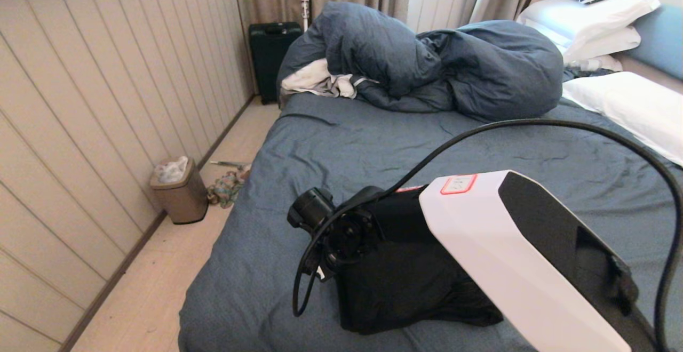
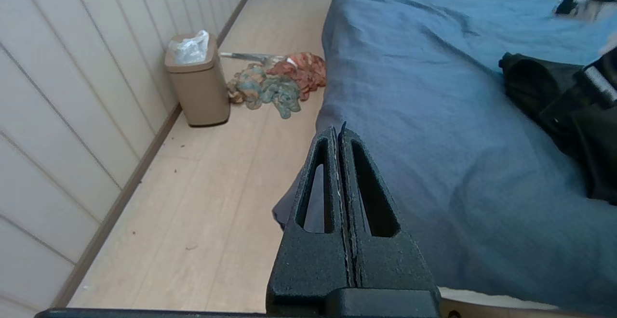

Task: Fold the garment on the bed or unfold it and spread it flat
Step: Unford the black T-shirt

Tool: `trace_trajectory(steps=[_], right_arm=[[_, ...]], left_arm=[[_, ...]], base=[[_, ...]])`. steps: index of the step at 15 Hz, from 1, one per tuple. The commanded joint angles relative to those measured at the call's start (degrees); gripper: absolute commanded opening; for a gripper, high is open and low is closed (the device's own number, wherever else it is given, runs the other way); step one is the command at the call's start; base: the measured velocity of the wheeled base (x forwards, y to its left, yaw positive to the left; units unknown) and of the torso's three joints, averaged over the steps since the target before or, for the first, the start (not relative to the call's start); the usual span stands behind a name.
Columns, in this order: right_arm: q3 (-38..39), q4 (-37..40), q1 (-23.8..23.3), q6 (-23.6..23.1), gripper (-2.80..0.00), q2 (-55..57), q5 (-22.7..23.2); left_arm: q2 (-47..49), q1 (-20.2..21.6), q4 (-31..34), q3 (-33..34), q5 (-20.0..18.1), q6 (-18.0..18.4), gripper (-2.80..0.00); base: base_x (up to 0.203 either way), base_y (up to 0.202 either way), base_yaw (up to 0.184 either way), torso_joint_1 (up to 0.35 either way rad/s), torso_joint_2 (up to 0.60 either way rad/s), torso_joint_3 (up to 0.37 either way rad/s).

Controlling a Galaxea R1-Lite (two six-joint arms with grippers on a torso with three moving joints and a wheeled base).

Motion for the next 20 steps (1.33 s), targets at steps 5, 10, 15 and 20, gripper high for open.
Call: trace_trajectory(steps=[5,10,15,20], right_arm=[[0.65,0.42,-0.84,-0.23,-2.8,3.76,-2.88],[0.61,-0.01,-2.61,0.59,-2.8,2.93,-4.31],[0.74,-0.04,-4.24,3.91,-2.8,-6.92,-4.85],[7.63,-0.65,-12.24,4.16,-2.8,-22.13,-3.34]], left_arm=[[0.02,0.01,-0.03,0.0,0.0,-0.01,-2.8],[0.02,0.01,0.04,0.0,0.0,-0.01,-2.8],[0.02,0.01,0.14,-0.08,0.0,-0.01,-2.8],[0.02,0.09,-0.05,0.09,0.0,-0.01,-2.8]], base=[[0.0,0.0,0.0,0.0,0.0,0.0],[0.0,0.0,0.0,0.0,0.0,0.0],[0.0,0.0,0.0,0.0,0.0,0.0],[0.0,0.0,0.0,0.0,0.0,0.0]])
